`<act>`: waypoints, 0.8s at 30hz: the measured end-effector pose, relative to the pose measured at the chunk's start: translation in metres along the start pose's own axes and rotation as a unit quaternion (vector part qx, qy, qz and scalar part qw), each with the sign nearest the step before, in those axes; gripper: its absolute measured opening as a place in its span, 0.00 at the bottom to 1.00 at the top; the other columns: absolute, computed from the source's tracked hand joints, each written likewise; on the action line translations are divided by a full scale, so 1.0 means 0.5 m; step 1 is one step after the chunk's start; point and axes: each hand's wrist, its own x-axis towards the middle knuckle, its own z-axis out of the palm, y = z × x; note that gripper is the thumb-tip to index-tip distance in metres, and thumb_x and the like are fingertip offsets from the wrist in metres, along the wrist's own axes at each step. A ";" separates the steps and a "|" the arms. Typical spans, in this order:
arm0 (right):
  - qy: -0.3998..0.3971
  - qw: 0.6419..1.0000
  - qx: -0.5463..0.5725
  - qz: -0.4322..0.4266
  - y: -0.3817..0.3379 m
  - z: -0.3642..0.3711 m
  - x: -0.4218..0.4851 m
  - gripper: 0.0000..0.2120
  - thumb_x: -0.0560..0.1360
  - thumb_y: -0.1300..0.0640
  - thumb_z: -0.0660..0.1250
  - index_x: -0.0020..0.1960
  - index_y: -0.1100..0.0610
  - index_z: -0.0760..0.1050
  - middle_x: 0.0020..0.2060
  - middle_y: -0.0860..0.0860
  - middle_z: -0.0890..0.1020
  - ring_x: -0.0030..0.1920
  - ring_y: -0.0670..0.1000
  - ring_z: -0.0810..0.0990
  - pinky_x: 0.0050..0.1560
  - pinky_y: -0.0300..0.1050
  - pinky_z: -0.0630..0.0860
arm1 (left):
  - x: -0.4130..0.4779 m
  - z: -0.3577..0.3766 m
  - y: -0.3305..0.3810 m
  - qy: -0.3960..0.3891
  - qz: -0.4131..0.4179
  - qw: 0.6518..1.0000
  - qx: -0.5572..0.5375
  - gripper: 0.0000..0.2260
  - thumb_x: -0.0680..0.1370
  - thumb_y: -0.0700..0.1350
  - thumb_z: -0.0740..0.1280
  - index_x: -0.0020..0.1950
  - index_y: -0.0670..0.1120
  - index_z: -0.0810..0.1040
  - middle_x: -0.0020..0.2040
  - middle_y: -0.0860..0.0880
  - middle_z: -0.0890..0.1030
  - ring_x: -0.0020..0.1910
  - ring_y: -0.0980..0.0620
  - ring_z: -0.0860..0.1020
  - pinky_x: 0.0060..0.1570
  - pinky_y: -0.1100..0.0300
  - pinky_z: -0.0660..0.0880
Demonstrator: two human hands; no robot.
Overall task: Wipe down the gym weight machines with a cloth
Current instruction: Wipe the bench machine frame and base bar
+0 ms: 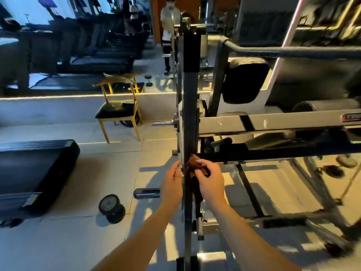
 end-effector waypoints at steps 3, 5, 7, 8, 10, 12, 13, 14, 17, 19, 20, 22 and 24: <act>0.067 0.996 -0.017 -0.053 -0.059 0.001 0.005 0.14 0.79 0.63 0.68 0.57 0.45 0.77 0.54 0.42 0.74 0.58 0.39 0.74 0.61 0.33 0.72 | -0.004 -0.036 0.035 -0.061 0.016 0.998 0.001 0.13 0.87 0.51 0.55 0.68 0.65 0.70 0.59 0.63 0.78 0.56 0.71 0.75 0.56 0.70 0.72; 0.091 0.991 -0.031 -0.092 -0.099 0.008 0.023 0.12 0.79 0.61 0.68 0.58 0.48 0.78 0.54 0.44 0.73 0.57 0.37 0.74 0.59 0.29 0.71 | -0.007 -0.054 0.075 -0.097 0.028 0.995 0.001 0.13 0.87 0.50 0.54 0.68 0.63 0.70 0.53 0.69 0.77 0.54 0.77 0.73 0.45 0.78 0.68; 0.092 0.989 -0.047 -0.108 -0.130 0.025 0.051 0.11 0.79 0.60 0.69 0.60 0.50 0.78 0.56 0.45 0.73 0.58 0.39 0.74 0.60 0.30 0.72 | -0.001 -0.066 0.099 -0.117 0.033 0.992 -0.015 0.12 0.87 0.49 0.53 0.65 0.64 0.70 0.47 0.70 0.78 0.49 0.76 0.75 0.41 0.80 0.68; 0.084 0.988 -0.061 -0.111 -0.137 0.038 0.063 0.11 0.79 0.59 0.69 0.60 0.51 0.79 0.56 0.46 0.73 0.58 0.41 0.74 0.60 0.30 0.71 | 0.004 -0.070 0.104 -0.123 0.031 0.992 -0.021 0.11 0.87 0.49 0.53 0.62 0.63 0.71 0.46 0.68 0.79 0.47 0.74 0.76 0.39 0.81 0.68; 0.073 0.986 -0.099 -0.112 -0.130 0.062 0.079 0.11 0.78 0.61 0.70 0.59 0.52 0.79 0.56 0.47 0.74 0.57 0.42 0.74 0.58 0.25 0.69 | 0.017 -0.072 0.103 -0.132 0.032 0.990 -0.021 0.10 0.87 0.49 0.52 0.63 0.59 0.71 0.47 0.63 0.79 0.46 0.73 0.77 0.40 0.80 0.69; 0.075 0.987 -0.111 -0.085 -0.102 0.076 0.080 0.11 0.77 0.64 0.70 0.57 0.52 0.79 0.55 0.47 0.74 0.55 0.43 0.73 0.56 0.20 0.65 | 0.031 -0.072 0.083 -0.133 0.029 0.991 -0.016 0.14 0.87 0.51 0.51 0.69 0.57 0.72 0.56 0.61 0.79 0.54 0.72 0.75 0.52 0.74 0.71; 0.078 0.988 -0.111 -0.068 -0.085 0.078 0.075 0.11 0.77 0.64 0.70 0.56 0.52 0.79 0.54 0.47 0.74 0.54 0.43 0.74 0.54 0.20 0.65 | 0.036 -0.071 0.068 -0.139 0.026 0.990 -0.011 0.16 0.87 0.53 0.51 0.72 0.57 0.71 0.61 0.59 0.79 0.60 0.68 0.75 0.60 0.67 0.71; 0.082 0.989 -0.111 -0.051 -0.065 0.080 0.071 0.11 0.77 0.65 0.69 0.55 0.52 0.79 0.53 0.47 0.73 0.54 0.44 0.74 0.53 0.20 0.65 | 0.040 -0.071 0.050 -0.147 0.016 0.989 0.002 0.18 0.86 0.55 0.51 0.75 0.59 0.69 0.66 0.57 0.78 0.65 0.63 0.74 0.65 0.60 0.70; 0.097 0.987 -0.130 -0.002 0.002 0.087 0.055 0.11 0.76 0.67 0.69 0.54 0.53 0.79 0.52 0.48 0.75 0.52 0.45 0.75 0.50 0.22 0.67 | 0.046 -0.075 -0.005 -0.173 -0.020 0.984 0.034 0.19 0.86 0.56 0.52 0.77 0.58 0.66 0.71 0.54 0.74 0.70 0.56 0.71 0.69 0.56 0.67; 0.113 0.984 -0.136 0.035 0.043 0.090 0.044 0.11 0.75 0.67 0.69 0.54 0.54 0.80 0.51 0.48 0.76 0.53 0.47 0.76 0.55 0.26 0.69 | 0.044 -0.077 -0.020 -0.173 -0.036 0.983 0.042 0.19 0.86 0.54 0.53 0.77 0.54 0.67 0.72 0.53 0.74 0.71 0.55 0.70 0.73 0.54 0.65; 0.119 0.983 -0.125 0.067 0.061 0.093 0.039 0.11 0.75 0.67 0.69 0.53 0.54 0.80 0.51 0.48 0.76 0.54 0.48 0.76 0.58 0.34 0.73 | 0.043 -0.076 -0.026 -0.175 -0.039 0.983 0.043 0.19 0.87 0.53 0.54 0.77 0.53 0.67 0.72 0.53 0.73 0.71 0.56 0.70 0.73 0.55 0.64; 0.121 0.979 -0.104 0.125 0.083 0.098 0.032 0.10 0.75 0.66 0.69 0.50 0.52 0.80 0.50 0.48 0.76 0.53 0.50 0.78 0.58 0.45 0.78 | 0.037 -0.075 -0.034 -0.189 -0.046 0.980 0.048 0.19 0.87 0.51 0.53 0.79 0.51 0.65 0.71 0.55 0.72 0.70 0.60 0.67 0.69 0.63 0.62; 0.127 0.980 -0.091 0.125 0.090 0.102 0.025 0.09 0.74 0.62 0.70 0.49 0.50 0.81 0.50 0.49 0.78 0.52 0.48 0.80 0.56 0.47 0.81 | 0.033 -0.074 -0.042 -0.199 -0.051 0.977 0.053 0.20 0.87 0.52 0.53 0.80 0.52 0.63 0.74 0.54 0.69 0.72 0.59 0.66 0.67 0.65 0.60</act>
